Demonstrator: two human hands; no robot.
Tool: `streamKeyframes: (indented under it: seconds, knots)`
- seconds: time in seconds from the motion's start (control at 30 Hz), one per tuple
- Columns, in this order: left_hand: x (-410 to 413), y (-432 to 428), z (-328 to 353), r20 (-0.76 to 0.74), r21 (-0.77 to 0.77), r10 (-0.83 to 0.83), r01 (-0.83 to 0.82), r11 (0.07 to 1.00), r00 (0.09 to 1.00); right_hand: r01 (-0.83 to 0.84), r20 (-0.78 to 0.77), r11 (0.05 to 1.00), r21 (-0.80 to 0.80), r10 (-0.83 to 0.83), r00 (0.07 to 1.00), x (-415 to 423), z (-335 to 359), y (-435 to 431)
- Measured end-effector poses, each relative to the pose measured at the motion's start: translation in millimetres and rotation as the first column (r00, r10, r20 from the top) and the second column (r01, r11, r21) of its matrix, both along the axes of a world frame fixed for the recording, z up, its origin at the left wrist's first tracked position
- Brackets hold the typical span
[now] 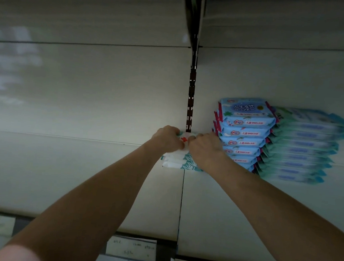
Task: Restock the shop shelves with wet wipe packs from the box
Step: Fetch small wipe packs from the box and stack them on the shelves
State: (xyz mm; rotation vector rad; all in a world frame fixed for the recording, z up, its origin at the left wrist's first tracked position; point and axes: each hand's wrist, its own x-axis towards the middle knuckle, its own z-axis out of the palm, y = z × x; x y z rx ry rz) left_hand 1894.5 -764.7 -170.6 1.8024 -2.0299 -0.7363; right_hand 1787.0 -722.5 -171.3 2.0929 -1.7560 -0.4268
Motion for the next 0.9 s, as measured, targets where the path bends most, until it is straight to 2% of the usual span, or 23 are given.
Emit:
streamKeyframes:
  seconds: [0.13, 0.27, 0.33, 0.57, 0.9]
  knots:
    - [-2, 1, 0, 0.030, -0.014, 0.034, -0.033, 0.999, 0.999, -0.003, -0.010, 1.000, 0.009, 0.003, 1.000, 0, 0, 3]
    - [3, 8, 0, -0.039, -0.046, 0.096, -0.098, 0.994, 0.995, -0.044, 0.189, 0.999, -0.012, 0.046, 0.981, -1, 12, 7]
    - [11, 14, -1, -0.030, -0.082, 0.134, -0.136, 0.987, 0.990, -0.069, 0.234, 0.997, -0.033, 0.074, 0.969, 2, 13, 10]
    - [61, 46, -6, 0.083, -0.150, 0.270, -0.256, 0.955, 0.959, -0.216, 0.286, 0.973, -0.086, 0.232, 0.930, 39, 12, 24]
    - [158, 119, 2, 0.145, -0.197, 0.468, -0.439, 0.877, 0.872, -0.420, 0.314, 0.902, -0.098, 0.428, 0.847, 140, 23, 70]
